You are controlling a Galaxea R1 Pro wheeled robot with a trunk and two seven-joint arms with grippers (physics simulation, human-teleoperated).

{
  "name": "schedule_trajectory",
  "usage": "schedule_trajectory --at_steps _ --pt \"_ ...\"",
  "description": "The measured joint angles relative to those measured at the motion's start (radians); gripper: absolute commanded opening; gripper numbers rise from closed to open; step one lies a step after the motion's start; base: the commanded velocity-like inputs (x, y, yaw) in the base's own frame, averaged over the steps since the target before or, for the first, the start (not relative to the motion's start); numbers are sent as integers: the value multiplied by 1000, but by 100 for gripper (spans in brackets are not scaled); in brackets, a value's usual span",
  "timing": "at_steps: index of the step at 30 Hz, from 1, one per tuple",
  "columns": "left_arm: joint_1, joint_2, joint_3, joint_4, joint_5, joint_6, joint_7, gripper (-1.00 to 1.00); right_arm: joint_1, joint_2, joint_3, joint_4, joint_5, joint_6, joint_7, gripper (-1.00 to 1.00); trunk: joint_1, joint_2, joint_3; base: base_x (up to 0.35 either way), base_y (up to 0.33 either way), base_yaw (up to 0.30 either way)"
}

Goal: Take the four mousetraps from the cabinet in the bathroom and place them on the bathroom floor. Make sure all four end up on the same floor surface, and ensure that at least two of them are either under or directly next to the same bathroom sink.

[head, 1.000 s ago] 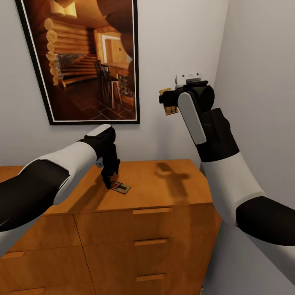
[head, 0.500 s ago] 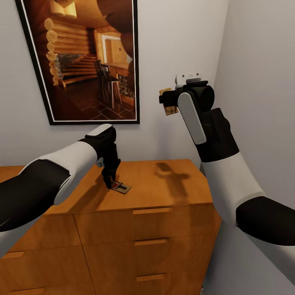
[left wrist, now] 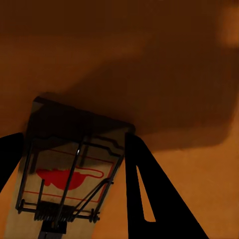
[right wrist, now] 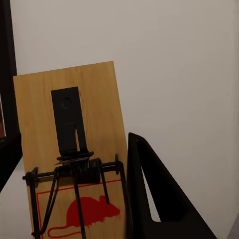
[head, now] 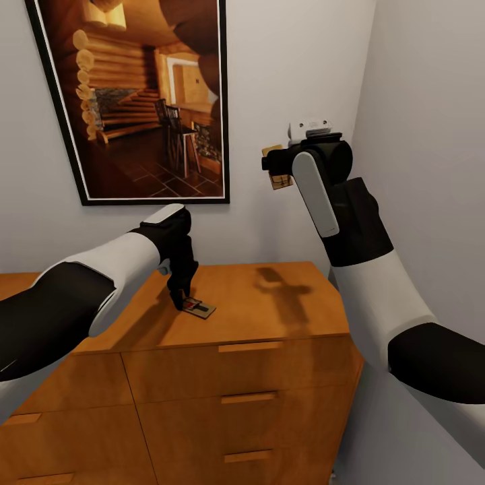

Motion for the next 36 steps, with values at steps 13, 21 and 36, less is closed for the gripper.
schedule_trajectory --at_steps 13,21,36 --pt "47 7 29 -188 3 14 6 -100 4 -1 0 0 0 0 0 -100 0 0 0 0 0 0" --pt "52 7 27 -204 3 11 6 -100 5 -1 -2 0 -1 0 0 -100 -11 21 9 0 0 0" --pt "52 8 27 -205 6 10 6 -100 5 -1 -2 0 0 0 0 -100 -46 84 37 0 0 0"
